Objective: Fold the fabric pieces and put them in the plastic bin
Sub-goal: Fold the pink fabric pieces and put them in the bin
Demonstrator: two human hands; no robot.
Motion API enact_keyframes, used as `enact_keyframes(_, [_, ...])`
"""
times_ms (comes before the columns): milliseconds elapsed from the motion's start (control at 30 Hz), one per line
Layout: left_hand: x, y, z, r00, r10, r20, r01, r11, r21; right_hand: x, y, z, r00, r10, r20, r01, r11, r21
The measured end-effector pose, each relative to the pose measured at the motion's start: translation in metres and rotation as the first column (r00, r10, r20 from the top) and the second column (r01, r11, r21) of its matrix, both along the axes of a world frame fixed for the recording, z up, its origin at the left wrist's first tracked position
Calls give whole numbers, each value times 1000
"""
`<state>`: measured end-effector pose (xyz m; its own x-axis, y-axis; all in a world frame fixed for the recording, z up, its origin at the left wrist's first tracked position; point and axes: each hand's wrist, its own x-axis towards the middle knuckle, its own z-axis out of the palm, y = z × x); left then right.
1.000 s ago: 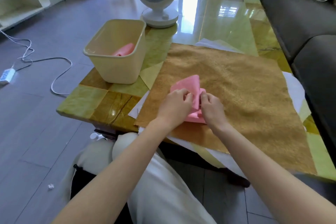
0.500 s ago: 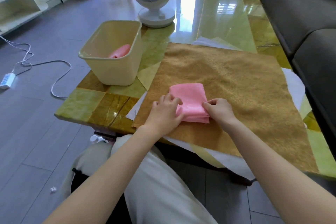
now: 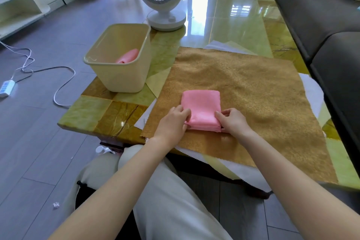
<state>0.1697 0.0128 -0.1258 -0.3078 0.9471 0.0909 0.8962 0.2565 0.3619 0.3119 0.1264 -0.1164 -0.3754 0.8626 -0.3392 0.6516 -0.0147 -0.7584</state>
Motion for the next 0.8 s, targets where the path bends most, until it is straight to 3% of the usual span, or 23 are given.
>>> enact_keyframes(133, [-6, -7, -6, 996, -26, -84, 22, 999, -43, 1, 0, 0, 999, 40, -11, -41, 993, -107])
enact_keyframes(267, [-25, -13, -14, 966, 119, -231, -147, 984, -106, -1, 1, 8, 995, 11, -97, -27, 986, -163])
enact_keyframes(367, [-35, -18, -17, 961, 170, -218, -209, 963, -171, -9, 2, 21, 992, 32, -123, -40, 997, -68])
enact_keyframes(600, [-53, -15, 7, 983, 66, -169, -108, 962, -251, -49, 11, 71, 978, 201, -57, -179, 947, 265])
enact_keyframes(800, [-80, -15, 46, 965, 139, -223, -139, 990, 17, -100, 10, 108, 956, 255, -142, -157, 859, 487])
